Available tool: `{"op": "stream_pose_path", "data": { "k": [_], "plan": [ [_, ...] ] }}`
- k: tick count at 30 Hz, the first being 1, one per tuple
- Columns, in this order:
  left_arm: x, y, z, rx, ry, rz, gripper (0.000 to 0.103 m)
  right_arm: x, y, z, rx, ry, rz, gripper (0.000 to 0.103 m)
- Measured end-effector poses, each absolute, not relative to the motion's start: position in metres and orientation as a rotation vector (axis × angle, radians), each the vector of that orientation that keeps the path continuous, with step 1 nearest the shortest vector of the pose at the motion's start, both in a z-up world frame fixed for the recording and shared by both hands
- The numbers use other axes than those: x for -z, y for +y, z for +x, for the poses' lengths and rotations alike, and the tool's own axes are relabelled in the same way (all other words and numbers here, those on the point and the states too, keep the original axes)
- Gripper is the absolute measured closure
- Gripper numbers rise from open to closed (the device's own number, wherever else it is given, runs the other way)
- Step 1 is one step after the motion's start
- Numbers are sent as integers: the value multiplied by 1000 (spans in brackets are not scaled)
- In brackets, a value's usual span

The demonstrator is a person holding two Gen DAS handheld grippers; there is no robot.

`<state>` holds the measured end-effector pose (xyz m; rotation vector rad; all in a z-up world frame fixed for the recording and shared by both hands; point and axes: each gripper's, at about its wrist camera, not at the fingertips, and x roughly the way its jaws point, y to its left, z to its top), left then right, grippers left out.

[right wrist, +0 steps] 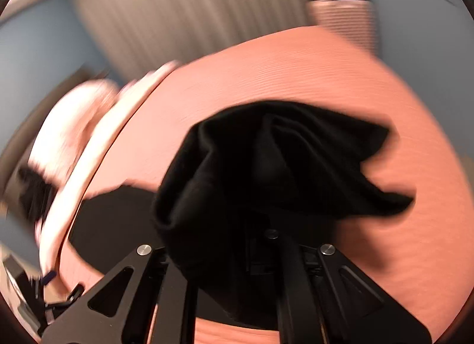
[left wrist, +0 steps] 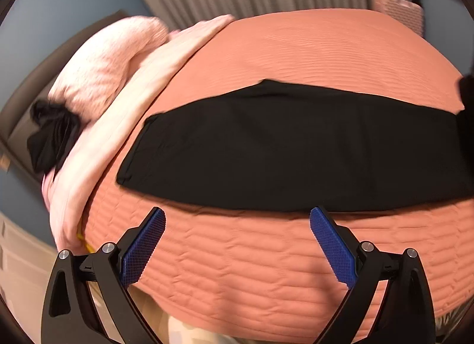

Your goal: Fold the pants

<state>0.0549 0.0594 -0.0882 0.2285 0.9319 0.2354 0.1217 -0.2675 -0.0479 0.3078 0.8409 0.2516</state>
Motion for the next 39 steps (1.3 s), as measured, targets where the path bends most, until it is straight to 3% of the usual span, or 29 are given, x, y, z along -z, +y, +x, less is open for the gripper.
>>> {"op": "stream_pose_path", "data": {
  "k": [7, 14, 15, 17, 19, 24, 29, 32, 39],
  "plan": [
    [104, 135, 56, -339, 976, 157, 6, 161, -74, 147, -444, 1091, 73, 96],
    [111, 164, 64, -343, 952, 176, 6, 147, -58, 141, -419, 1089, 10, 93],
    [113, 164, 67, -335, 953, 173, 6, 145, -55, 141, -419, 1097, -6, 88],
    [115, 166, 71, -328, 954, 167, 6, 137, -53, 139, -431, 1095, -19, 66],
    [116, 171, 75, -325, 960, 125, 6, 129, -49, 131, -478, 1045, -12, 32],
    [137, 212, 87, -325, 1044, -83, 6, 124, -15, 145, -480, 1065, -29, 30],
    [153, 268, 105, -344, 1033, -313, 6, 83, -7, 127, -479, 983, -30, 29],
    [167, 293, 122, -315, 1037, -463, 6, 57, -14, 101, -457, 935, -84, 22],
    [179, 324, 162, -249, 930, -671, 7, 36, -40, 64, -406, 925, -97, 18]
  ]
}}
